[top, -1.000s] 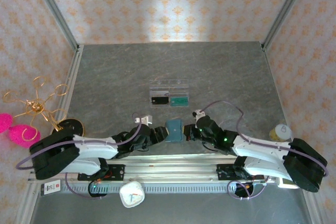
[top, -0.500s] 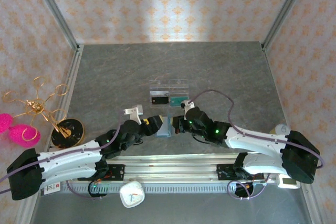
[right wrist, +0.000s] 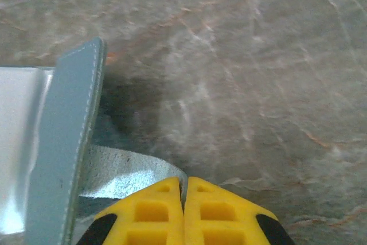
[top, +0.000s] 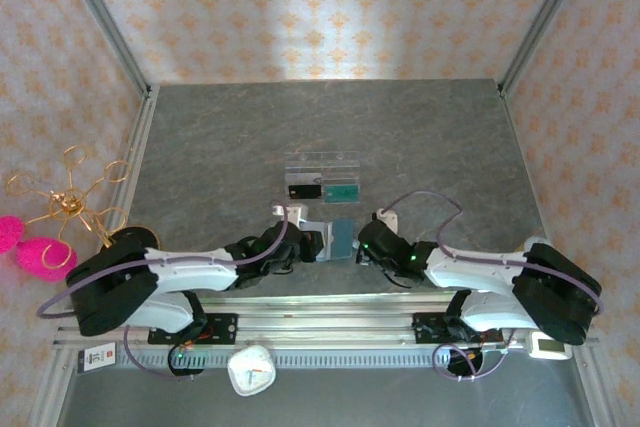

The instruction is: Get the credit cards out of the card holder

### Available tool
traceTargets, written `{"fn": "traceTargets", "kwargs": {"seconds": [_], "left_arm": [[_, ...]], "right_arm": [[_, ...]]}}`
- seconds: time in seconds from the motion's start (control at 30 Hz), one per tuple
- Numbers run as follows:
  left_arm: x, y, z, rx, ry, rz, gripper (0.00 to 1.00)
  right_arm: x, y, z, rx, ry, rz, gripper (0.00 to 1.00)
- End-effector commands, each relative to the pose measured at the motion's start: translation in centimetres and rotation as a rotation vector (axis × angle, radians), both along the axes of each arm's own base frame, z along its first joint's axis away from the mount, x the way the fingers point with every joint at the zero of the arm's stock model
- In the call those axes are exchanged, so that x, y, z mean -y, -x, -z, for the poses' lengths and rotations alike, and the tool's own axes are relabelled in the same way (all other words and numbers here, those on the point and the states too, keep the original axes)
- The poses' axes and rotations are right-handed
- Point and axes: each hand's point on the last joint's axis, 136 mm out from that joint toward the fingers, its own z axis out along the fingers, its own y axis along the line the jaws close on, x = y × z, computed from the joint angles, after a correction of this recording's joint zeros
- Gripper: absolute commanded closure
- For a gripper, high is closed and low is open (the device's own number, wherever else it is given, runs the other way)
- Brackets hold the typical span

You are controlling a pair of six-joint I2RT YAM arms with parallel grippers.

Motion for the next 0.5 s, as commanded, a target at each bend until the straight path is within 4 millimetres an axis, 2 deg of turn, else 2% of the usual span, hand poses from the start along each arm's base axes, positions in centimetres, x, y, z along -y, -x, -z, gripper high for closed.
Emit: {"fn": "traceTargets", "kwargs": {"seconds": [0.0,0.07,0.13,0.2,0.27,0.37,0.47], "left_arm": [[2.5,-0.3,-1.3,0.025,0.057,0.070,0.91],[3.3,0.0,-0.9,0.015,0.049,0.095,0.94],[3.8,0.3,-0.3,0.002,0.039,0.113,0.98],[4.3,0.6,0.5,-0.017,0.031,0.134,1.00],[4.7,0.9,1.4,-0.040,0.029,0.151,1.00],[5.2,1.0,2.2,-0.064,0.029,0.160,1.00],[5.3,0.8,2.0,-0.057,0.027,0.150,1.00]], "right_arm": [[1.3,-0.6,-0.1,0.021,0.030,0.072,0.78],[1.5,-0.7,-0.9,0.036,0.026,0.068,0.59],[1.6,-1.1,-2.6,0.074,0.012,0.062,0.53],[1.5,-1.5,-4.8,0.122,-0.009,0.050,0.52],[0.9,-1.8,-7.3,0.177,-0.060,0.023,0.57],[-1.2,-1.8,-10.3,0.229,-0.181,-0.054,0.79],[-3.5,-2.0,-10.9,0.209,-0.264,-0.107,0.94]]}}
